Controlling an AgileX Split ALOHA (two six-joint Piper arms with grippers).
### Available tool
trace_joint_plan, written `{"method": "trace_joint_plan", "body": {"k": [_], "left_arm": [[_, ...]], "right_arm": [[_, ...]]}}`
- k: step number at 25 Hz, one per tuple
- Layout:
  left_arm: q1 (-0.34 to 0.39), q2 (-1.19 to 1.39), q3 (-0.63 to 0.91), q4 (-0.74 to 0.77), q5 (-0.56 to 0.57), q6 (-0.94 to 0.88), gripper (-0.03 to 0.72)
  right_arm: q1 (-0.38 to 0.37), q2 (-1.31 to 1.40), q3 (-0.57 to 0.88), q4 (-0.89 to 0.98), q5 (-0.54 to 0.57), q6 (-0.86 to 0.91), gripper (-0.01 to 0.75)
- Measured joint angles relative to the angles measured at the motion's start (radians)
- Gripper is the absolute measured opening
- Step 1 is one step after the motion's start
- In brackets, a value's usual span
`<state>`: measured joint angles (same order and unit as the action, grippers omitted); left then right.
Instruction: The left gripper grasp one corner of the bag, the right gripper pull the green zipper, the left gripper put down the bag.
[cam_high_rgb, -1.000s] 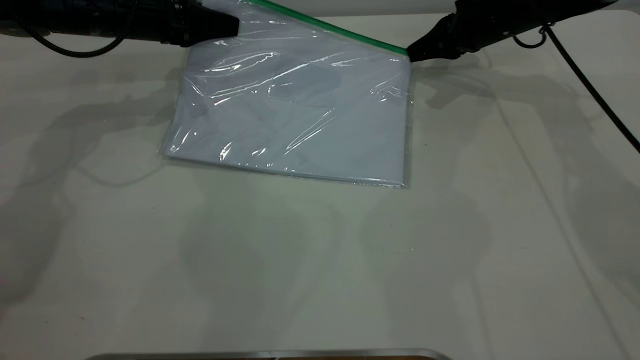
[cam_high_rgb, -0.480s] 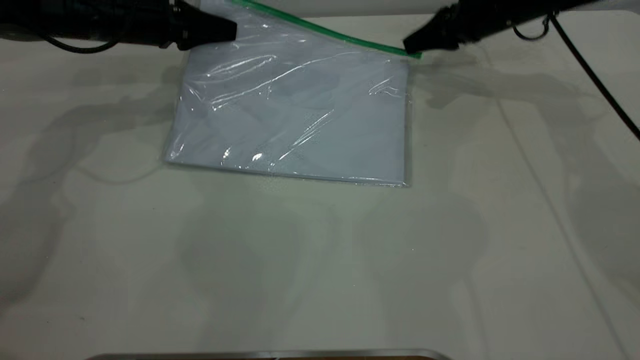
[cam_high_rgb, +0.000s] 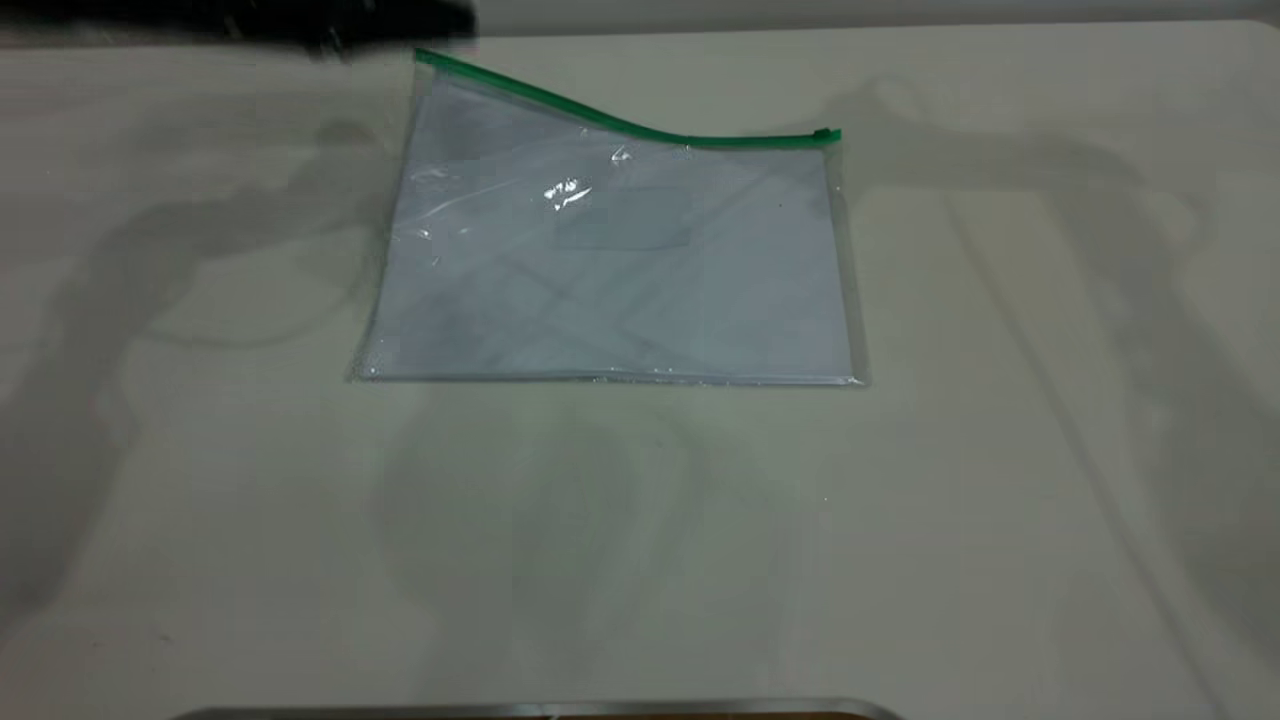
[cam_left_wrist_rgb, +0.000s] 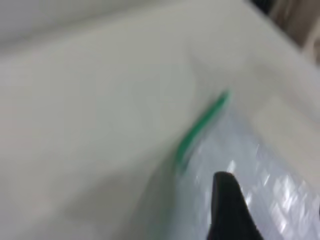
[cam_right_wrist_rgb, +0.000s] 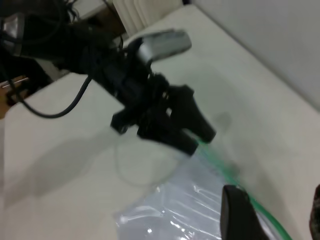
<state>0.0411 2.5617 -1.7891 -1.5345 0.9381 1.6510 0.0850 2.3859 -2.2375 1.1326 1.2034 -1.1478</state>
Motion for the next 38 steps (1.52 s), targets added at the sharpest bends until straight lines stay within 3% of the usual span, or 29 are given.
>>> {"method": "trace_joint_plan", "body": {"k": [5, 10, 19, 23, 30, 38], "left_arm": [[0.044, -0.251, 0.0, 0.191, 0.04, -0.2, 0.497], [0.046, -0.52, 0.0, 0.447, 0.1, -0.504, 0.497], [0.046, -0.877, 0.0, 0.812, 0.229, -0.976, 0.497], [0.046, -0.955, 0.001, 0.909, 0.229, -1.085, 0.494], [0.046, -1.097, 0.073, 1.084, 0.229, -1.247, 0.45], [0.046, -1.348, 0.43, 1.126, 0.229, -1.322, 0.447]], "right_arm": [[0.011, -0.22, 0.0, -0.157, 0.021, 0.287, 0.379], [0.036, -0.407, 0.0, -0.442, 0.031, 0.631, 0.378], [0.096, -0.728, 0.057, -0.827, 0.031, 0.891, 0.377], [0.096, -0.928, 0.257, -0.911, 0.031, 0.916, 0.377], [0.096, -1.283, 0.762, -0.991, 0.031, 0.958, 0.375], [0.096, -1.596, 1.354, -1.084, 0.031, 1.043, 0.375]]}}
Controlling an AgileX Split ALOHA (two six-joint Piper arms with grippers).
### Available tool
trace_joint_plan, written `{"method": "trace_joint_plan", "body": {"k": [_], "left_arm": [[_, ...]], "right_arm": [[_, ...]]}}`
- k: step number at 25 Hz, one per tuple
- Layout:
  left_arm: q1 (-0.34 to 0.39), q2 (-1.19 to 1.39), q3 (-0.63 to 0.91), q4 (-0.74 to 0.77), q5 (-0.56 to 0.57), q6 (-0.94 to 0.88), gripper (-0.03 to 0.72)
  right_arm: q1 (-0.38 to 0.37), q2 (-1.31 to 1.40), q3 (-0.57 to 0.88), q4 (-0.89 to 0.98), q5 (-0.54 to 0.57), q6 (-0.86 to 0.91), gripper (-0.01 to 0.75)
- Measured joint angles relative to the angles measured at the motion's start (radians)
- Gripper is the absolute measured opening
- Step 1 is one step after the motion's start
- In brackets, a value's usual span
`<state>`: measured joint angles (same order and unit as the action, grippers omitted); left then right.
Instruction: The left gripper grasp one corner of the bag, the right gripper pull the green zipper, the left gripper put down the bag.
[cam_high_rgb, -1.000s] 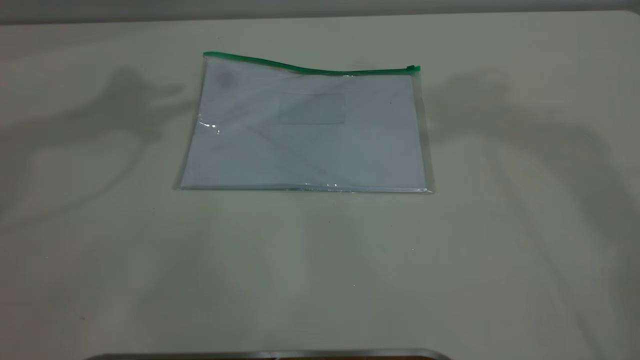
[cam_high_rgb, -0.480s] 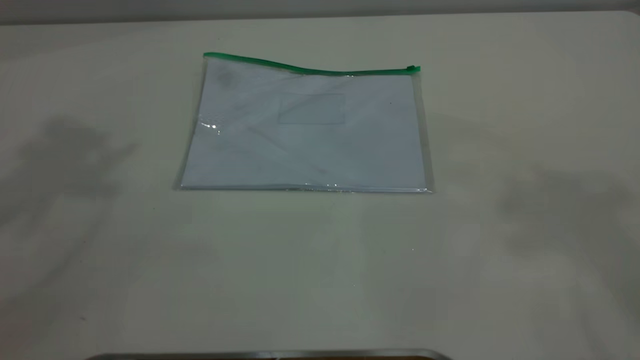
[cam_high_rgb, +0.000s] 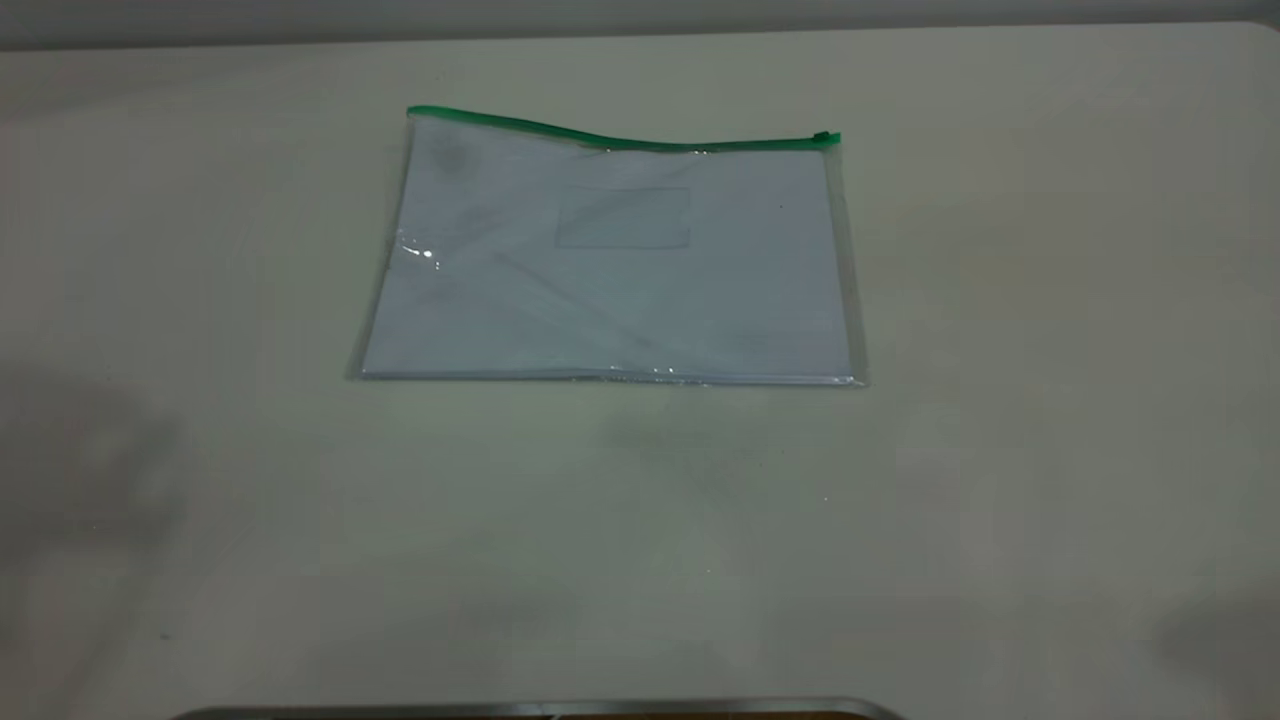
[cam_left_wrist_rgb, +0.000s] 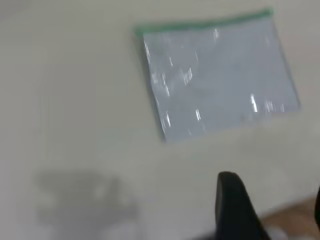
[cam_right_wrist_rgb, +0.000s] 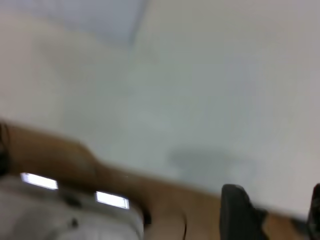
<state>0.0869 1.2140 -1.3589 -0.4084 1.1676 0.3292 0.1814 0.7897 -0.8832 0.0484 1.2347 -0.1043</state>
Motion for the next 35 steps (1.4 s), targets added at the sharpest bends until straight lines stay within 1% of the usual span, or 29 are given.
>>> {"method": "trace_joint_plan", "body": {"k": [2, 4, 7, 9, 13, 16, 18, 21, 31, 35], "left_arm": [[0.0, -0.068, 0.123, 0.012, 0.0, -0.004, 0.447], [0.0, -0.134, 0.232, 0.047, 0.0, -0.007, 0.447], [0.0, -0.241, 0.391, 0.122, 0.0, -0.028, 0.447], [0.0, -0.319, 0.494, 0.174, 0.0, -0.069, 0.447], [0.0, -0.467, 0.659, 0.275, -0.019, -0.137, 0.447], [0.0, -0.578, 0.773, 0.306, -0.07, -0.157, 0.447], [0.0, -0.636, 0.83, 0.313, -0.081, -0.16, 0.447], [0.0, -0.709, 0.87, 0.336, -0.059, -0.163, 0.447], [0.0, -0.949, 0.871, 0.34, -0.054, -0.166, 0.447], [0.0, -1.028, 0.871, 0.34, -0.051, -0.167, 0.447]], "right_arm": [[0.0, -0.057, 0.123, -0.024, -0.014, 0.017, 0.375], [0.0, -0.102, 0.239, -0.035, -0.053, 0.05, 0.375], [0.0, -0.165, 0.368, -0.038, -0.108, 0.082, 0.375], [0.0, -0.192, 0.399, -0.038, -0.116, 0.084, 0.375], [0.0, -0.213, 0.401, -0.042, -0.128, 0.085, 0.375], [0.0, -0.213, 0.401, -0.04, -0.13, 0.086, 0.375], [0.0, -0.213, 0.401, -0.04, -0.13, 0.086, 0.372], [0.0, -0.213, 0.401, -0.039, -0.13, 0.086, 0.369], [-0.004, -0.244, 0.401, -0.038, -0.131, 0.086, 0.361], [-0.068, -0.368, 0.401, -0.026, -0.131, 0.086, 0.361]]}}
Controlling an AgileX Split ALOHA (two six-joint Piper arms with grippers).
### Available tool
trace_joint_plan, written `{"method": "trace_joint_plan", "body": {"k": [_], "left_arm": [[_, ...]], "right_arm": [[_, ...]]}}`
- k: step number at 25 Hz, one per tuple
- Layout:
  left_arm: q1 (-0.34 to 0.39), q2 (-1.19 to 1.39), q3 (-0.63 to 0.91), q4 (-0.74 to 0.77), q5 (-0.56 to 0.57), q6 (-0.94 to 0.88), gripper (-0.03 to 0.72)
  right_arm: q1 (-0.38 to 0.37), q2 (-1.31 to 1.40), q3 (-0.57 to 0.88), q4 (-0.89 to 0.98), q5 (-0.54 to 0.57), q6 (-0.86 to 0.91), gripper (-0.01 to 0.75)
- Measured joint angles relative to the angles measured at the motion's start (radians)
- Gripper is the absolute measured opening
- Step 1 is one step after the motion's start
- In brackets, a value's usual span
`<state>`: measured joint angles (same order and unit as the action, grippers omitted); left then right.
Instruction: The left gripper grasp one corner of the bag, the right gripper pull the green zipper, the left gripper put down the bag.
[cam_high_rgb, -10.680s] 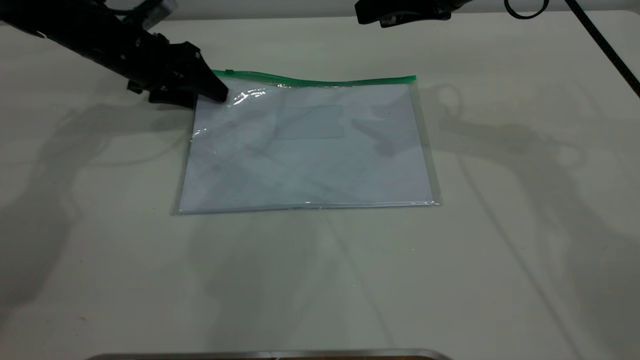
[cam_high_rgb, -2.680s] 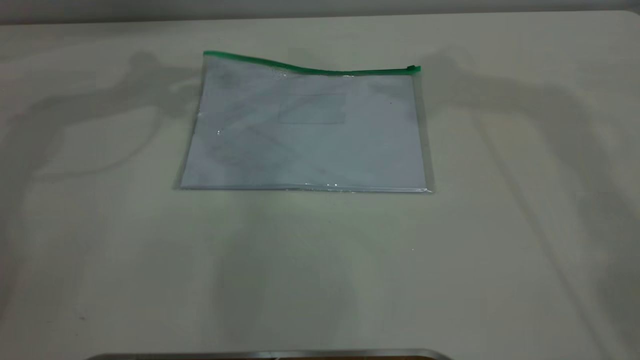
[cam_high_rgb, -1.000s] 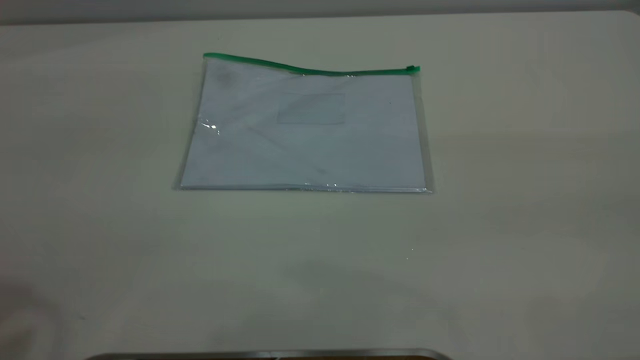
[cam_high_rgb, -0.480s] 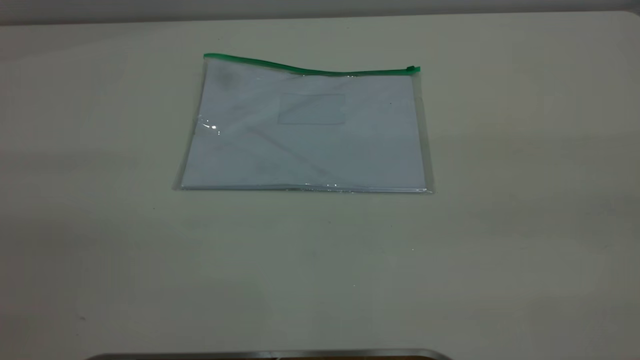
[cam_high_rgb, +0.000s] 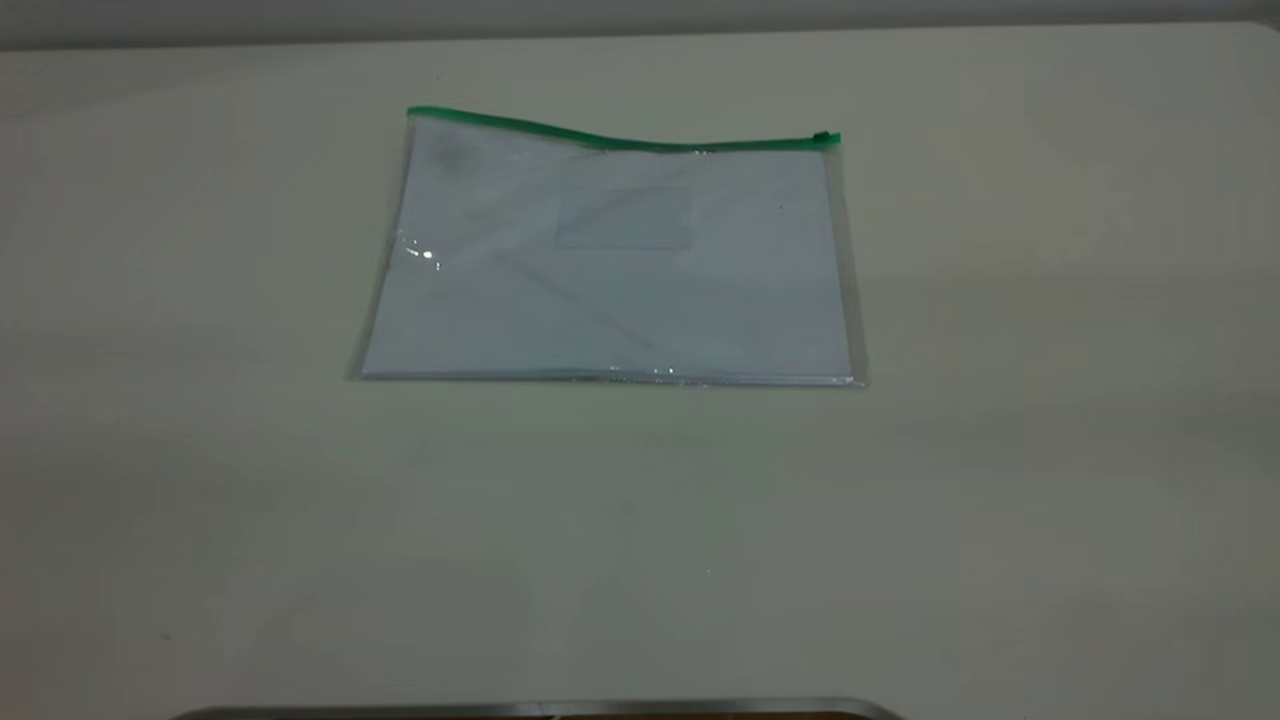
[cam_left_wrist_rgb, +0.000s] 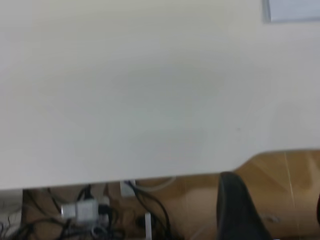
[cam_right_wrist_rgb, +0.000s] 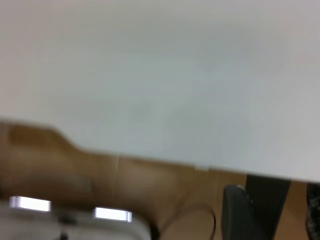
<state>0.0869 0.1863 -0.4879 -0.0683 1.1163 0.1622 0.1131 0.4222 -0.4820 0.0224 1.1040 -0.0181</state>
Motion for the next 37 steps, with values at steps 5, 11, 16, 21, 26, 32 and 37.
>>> {"method": "trace_joint_plan", "body": {"k": [5, 11, 16, 21, 26, 32, 37], "left_arm": [[0.0, -0.076, 0.0, 0.0, 0.007, 0.001, 0.447], [-0.036, -0.145, 0.0, 0.0, 0.009, 0.0, 0.447], [-0.071, -0.203, 0.0, 0.0, 0.018, 0.0, 0.447], [-0.062, -0.205, 0.0, -0.009, 0.023, 0.0, 0.447], [-0.061, -0.205, 0.0, -0.01, 0.022, 0.0, 0.447], [-0.061, -0.205, 0.0, -0.011, 0.022, 0.0, 0.447], [-0.061, -0.205, 0.0, -0.011, 0.022, -0.004, 0.447]], "right_arm": [[-0.087, -0.205, 0.0, 0.001, 0.004, 0.0, 0.361], [-0.116, -0.429, 0.0, 0.001, 0.016, 0.0, 0.361], [-0.116, -0.438, 0.0, 0.001, 0.019, 0.0, 0.361], [-0.116, -0.438, 0.0, 0.001, 0.019, 0.0, 0.361], [-0.116, -0.438, 0.0, 0.001, 0.019, 0.0, 0.361], [-0.116, -0.438, 0.0, 0.001, 0.019, 0.0, 0.361], [-0.116, -0.438, 0.0, 0.001, 0.019, 0.0, 0.36]]}}
